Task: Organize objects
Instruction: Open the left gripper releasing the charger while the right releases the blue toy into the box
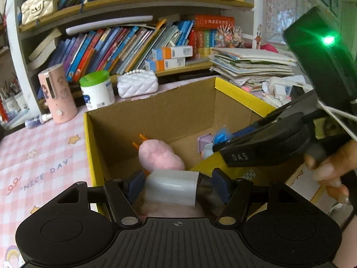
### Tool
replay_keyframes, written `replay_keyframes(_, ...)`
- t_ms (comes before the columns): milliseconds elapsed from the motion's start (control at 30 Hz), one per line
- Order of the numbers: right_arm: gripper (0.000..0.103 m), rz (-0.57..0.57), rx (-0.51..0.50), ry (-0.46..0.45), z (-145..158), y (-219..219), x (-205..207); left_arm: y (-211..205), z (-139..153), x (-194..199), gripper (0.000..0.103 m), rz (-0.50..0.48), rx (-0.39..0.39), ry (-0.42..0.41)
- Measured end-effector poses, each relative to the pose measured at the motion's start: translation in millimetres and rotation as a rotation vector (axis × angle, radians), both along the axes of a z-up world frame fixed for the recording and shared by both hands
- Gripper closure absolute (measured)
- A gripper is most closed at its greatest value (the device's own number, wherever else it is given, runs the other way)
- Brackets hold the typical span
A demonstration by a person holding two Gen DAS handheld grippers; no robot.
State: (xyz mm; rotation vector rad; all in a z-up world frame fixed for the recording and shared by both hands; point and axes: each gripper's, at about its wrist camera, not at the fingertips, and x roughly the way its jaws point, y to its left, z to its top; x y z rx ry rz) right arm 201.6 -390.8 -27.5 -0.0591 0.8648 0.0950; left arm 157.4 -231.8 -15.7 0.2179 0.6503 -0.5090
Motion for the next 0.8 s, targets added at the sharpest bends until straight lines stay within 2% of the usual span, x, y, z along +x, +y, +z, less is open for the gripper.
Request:
replay_keyframes(133, 0.079, -0.004, 0.013, 0.023, -1, -2, 4, 0, -1, 0, 0.028, -0.005, 0.0, -0.022)
replay_keyframes(400, 0.079, -0.081, 0.018, 0.008, -1, 9, -18, 3, 0, 3, 0.027, -0.037, 0.006, -0.015)
replay_keyframes(733, 0.078, -0.203, 0.183, 0.032, 1, 3, -35, 8, 1, 2, 0.025, -0.054, 0.026, -0.023)
replay_keyframes(800, 0.078, -0.208, 0.189, 0.028, 1, 5, -38, 9, 2, -1, 0.025, -0.052, 0.031, -0.03)
